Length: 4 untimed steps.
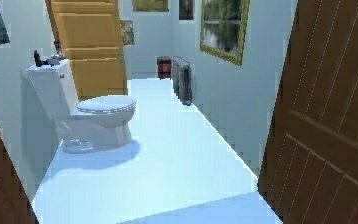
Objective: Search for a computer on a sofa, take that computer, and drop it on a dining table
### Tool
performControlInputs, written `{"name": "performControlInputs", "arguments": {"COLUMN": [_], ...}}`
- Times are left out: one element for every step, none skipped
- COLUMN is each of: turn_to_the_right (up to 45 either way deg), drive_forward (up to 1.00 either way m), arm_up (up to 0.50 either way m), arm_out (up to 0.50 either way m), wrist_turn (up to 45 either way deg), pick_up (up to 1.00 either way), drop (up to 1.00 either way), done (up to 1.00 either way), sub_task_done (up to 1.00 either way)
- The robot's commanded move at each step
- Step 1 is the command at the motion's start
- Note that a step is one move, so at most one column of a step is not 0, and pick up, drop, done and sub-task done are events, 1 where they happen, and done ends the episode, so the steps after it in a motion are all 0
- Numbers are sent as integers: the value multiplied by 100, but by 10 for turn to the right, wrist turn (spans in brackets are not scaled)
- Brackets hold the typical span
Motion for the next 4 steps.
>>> {"name": "performControlInputs", "arguments": {"turn_to_the_right": [0, -30, 90, 0], "drive_forward": [100, 0, 0, 100], "arm_up": [0, 0, 0, 0], "arm_out": [0, 0, 0, 0], "wrist_turn": [0, 0, 0, 0], "pick_up": [0, 0, 0, 0], "drop": [0, 0, 0, 0], "done": [0, 0, 0, 0], "sub_task_done": [0, 0, 0, 0]}}
